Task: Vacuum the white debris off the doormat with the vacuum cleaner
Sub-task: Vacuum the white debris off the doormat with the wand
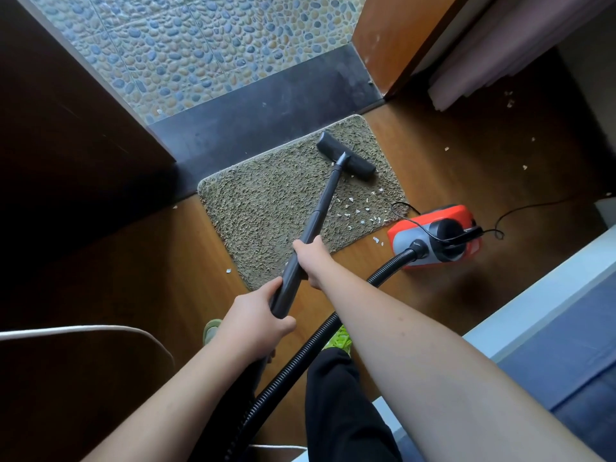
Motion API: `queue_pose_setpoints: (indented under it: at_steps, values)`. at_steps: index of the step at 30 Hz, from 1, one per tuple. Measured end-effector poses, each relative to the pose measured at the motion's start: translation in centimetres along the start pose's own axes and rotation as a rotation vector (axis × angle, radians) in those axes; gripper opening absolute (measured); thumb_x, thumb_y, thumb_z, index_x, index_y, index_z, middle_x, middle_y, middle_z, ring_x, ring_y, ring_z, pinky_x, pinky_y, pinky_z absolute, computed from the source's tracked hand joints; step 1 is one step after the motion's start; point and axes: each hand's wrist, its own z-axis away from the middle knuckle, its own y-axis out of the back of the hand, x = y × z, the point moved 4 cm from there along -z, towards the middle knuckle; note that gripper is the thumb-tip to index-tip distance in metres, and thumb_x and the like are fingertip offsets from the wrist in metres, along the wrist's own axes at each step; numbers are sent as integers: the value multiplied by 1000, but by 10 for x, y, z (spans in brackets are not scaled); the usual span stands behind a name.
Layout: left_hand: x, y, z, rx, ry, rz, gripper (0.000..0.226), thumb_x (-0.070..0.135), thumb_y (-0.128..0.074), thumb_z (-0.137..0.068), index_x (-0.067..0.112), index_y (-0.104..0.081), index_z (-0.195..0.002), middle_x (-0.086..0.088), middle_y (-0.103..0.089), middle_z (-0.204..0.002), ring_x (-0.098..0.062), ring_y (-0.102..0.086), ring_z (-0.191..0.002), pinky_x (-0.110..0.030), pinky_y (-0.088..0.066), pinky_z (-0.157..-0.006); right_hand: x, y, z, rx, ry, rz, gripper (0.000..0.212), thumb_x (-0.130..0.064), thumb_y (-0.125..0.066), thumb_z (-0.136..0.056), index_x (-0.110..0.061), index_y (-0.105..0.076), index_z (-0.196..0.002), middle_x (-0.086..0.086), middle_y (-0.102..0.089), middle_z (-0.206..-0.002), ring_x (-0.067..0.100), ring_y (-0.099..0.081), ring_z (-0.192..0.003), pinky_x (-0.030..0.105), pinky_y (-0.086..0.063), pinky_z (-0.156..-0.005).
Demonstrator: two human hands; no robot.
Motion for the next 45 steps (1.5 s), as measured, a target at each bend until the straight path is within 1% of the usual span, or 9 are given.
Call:
queue_pose_setpoints:
  at_steps: [5, 7, 10, 15, 20, 29, 34, 40, 45]
  values:
    - [-18, 0, 14, 5, 10, -8, 70, 23, -65, -78, 43, -43, -141, 13, -63, -87, -15, -68, -51, -30, -60, -56, 17, -14, 7, -22, -6, -24, 72, -34, -55, -88, -29, -19, -151, 13, -55, -121, 33, -63, -100, 50, -58, -82]
    - [-23, 0, 17, 8, 15, -16, 72, 25, -65, -77, 43, -42, -143, 13, -65, -92, -11, -68, -53, -26, -60, -60, 21, -16, 10, -18, -16, -8, 73, -33, -54, -89, -31, -17, -152, 12, -55, -122, 33, -63, -101, 50, -58, -83]
    - [-30, -1, 20, 11, 22, -51, 76, 30, -66, -77, 44, -37, -146, 14, -63, -96, -5, -67, -56, -15, -54, -55, 27, -19, 14, -7, -22, 18, 76, -35, -54, -89, -33, -14, -153, 12, -54, -125, 33, -62, -102, 50, -58, -84]
    - [-39, -1, 26, -6, 36, -32, 78, 29, -67, -79, 43, -35, -148, 12, -62, -99, -5, -68, -62, -8, -48, -47, 35, -26, 20, -1, -11, 35, 73, -36, -55, -86, -29, -21, -150, 12, -56, -121, 32, -64, -98, 48, -60, -79]
    - [-51, 1, 32, -22, 43, -40, 79, 30, -67, -79, 44, -32, -149, 12, -59, -102, -5, -68, -66, -8, -49, -50, 41, -35, 29, 0, -29, 61, 71, -38, -53, -86, -29, -20, -149, 11, -57, -119, 31, -65, -95, 48, -59, -78]
    - [-69, 2, 43, -36, 48, -13, 77, 27, -66, -81, 42, -33, -150, 10, -57, -101, -7, -66, -62, -7, -45, -44, 50, -47, 44, -19, -49, 68, 75, -35, -54, -87, -35, -14, -151, 11, -57, -116, 33, -66, -95, 50, -59, -80]
    - [-78, 6, 43, -40, 48, 10, 77, 27, -66, -80, 42, -35, -149, 9, -62, -107, -10, -70, -63, -13, -51, -50, 51, -56, 48, -3, -18, 87, 73, -35, -56, -85, -25, -21, -149, 13, -57, -119, 34, -64, -98, 51, -60, -79]
    - [-89, 15, 45, -29, 49, -12, 77, 31, -65, -78, 42, -37, -148, 7, -64, -102, -5, -65, -70, -10, -43, -54, 49, -66, 54, 34, -18, 142, 72, -36, -56, -87, -20, -22, -148, 15, -55, -124, 36, -62, -103, 53, -58, -82]
    - [-91, 23, 48, -38, 45, -21, 77, 33, -63, -80, 41, -33, -150, 6, -61, -122, -8, -63, -85, -13, -44, -65, 40, -72, 60, 63, -35, 261, 56, -32, -53, -92, -11, -28, -138, 17, -51, -131, 38, -57, -111, 53, -55, -89]
